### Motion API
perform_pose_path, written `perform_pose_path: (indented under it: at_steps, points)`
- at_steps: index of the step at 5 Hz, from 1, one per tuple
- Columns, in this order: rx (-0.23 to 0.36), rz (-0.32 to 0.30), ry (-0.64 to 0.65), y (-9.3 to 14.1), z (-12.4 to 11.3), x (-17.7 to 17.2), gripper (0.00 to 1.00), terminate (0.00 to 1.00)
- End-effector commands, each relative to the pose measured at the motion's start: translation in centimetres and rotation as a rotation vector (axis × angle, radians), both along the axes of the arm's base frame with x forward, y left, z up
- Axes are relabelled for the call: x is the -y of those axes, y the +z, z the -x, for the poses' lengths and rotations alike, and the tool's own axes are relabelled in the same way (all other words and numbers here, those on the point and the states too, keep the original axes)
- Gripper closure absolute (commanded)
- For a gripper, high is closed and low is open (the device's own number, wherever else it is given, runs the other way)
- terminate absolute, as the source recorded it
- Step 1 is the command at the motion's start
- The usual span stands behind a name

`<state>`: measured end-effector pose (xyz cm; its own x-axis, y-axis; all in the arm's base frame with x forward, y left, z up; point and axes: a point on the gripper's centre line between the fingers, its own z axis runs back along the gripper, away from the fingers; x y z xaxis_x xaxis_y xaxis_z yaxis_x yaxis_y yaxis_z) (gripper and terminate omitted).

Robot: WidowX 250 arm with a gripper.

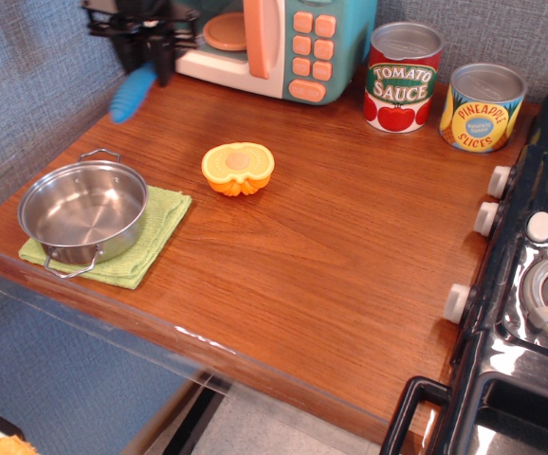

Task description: Move the scoop to the far right of the pot

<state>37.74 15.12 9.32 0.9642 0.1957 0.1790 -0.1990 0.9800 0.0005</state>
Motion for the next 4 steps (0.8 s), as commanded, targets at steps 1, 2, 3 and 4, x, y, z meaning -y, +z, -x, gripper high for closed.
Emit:
perform_pose_path:
  at_steps: [1, 2, 3, 4]
  points:
    - [0.032, 0.108, -0.040, 2.2, 4.5, 8.0, 1.00, 0.00]
    - [0.008, 0.095, -0.096, 0.7, 5.6, 12.2, 1.00, 0.00]
    - [-0.001, 0.097, -0.128, -1.0, 5.9, 15.4, 1.00, 0.00]
    - [0.003, 0.070, -0.114, -3.1, 6.0, 18.1, 1.00, 0.00]
